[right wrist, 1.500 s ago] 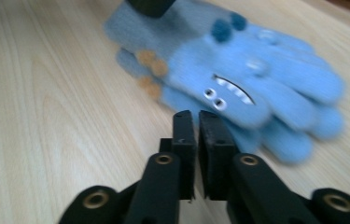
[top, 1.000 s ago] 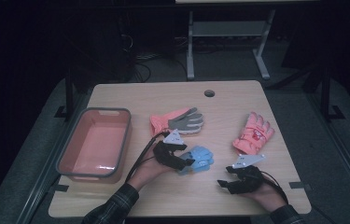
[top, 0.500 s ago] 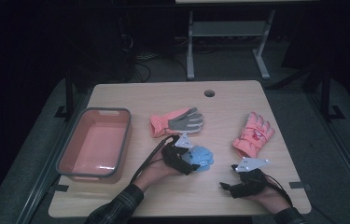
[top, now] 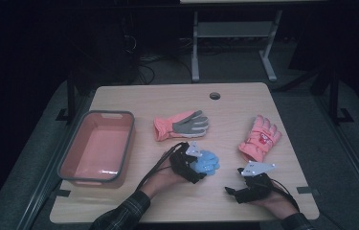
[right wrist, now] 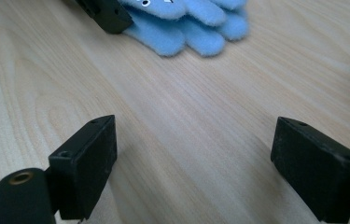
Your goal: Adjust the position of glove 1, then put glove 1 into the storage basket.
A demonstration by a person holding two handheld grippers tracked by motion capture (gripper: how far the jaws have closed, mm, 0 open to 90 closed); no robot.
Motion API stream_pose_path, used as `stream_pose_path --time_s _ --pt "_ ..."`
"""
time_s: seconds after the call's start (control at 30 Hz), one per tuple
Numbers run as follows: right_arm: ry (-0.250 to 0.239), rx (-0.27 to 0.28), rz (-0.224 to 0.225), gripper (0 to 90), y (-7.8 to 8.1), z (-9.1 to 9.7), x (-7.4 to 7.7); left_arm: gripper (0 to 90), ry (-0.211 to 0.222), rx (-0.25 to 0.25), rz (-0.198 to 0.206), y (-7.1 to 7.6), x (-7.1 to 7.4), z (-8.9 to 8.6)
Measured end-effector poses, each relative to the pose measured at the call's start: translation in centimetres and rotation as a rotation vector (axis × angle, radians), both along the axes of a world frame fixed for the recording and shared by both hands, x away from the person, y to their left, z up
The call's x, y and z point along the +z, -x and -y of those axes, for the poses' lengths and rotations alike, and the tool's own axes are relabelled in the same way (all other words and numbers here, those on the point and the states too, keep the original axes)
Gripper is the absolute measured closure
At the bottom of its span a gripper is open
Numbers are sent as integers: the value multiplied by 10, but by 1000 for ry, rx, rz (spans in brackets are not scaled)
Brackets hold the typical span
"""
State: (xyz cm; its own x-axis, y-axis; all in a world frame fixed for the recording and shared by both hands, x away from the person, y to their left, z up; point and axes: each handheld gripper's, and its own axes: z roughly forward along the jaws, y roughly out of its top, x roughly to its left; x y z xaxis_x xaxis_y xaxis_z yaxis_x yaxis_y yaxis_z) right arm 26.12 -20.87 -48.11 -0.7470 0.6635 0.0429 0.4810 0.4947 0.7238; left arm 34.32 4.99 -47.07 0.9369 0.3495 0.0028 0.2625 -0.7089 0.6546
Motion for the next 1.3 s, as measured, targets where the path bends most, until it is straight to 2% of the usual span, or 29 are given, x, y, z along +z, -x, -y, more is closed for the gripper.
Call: stream_pose_path --time_s 0.1,0.27,0.3,0.6,0.67,0.87,0.97,1.0,1.07,1.13,1.3 --pt "-1 0 0 143 0 0 0 194 -3 -7 -1 0 1 -1" --pt "-3 -5 0 142 0 0 0 299 10 -12 -5 2 3 -3" --pt "1 0 2 140 -1 0 0 338 4 -25 -2 3 3 -3" --pt "0 -7 2 140 1 1 0 471 -5 -26 -8 6 6 -1" --pt "0 -6 1 140 1 1 0 554 -7 -27 -10 6 7 -1" --pt "0 -6 1 140 1 1 0 667 -32 -29 -17 7 10 -1" --pt "1 -6 1 140 1 1 0 704 -31 -12 -38 7 11 -2" --pt "0 -6 1 140 1 1 0 727 -17 -2 -54 6 12 -3" --pt "0 -6 1 140 1 1 0 734 -11 -1 -56 5 13 -4" --pt "0 -6 1 140 1 1 0 753 11 14 -75 5 14 -5" --pt "0 -6 2 140 1 1 0 777 21 28 -95 3 20 -11"
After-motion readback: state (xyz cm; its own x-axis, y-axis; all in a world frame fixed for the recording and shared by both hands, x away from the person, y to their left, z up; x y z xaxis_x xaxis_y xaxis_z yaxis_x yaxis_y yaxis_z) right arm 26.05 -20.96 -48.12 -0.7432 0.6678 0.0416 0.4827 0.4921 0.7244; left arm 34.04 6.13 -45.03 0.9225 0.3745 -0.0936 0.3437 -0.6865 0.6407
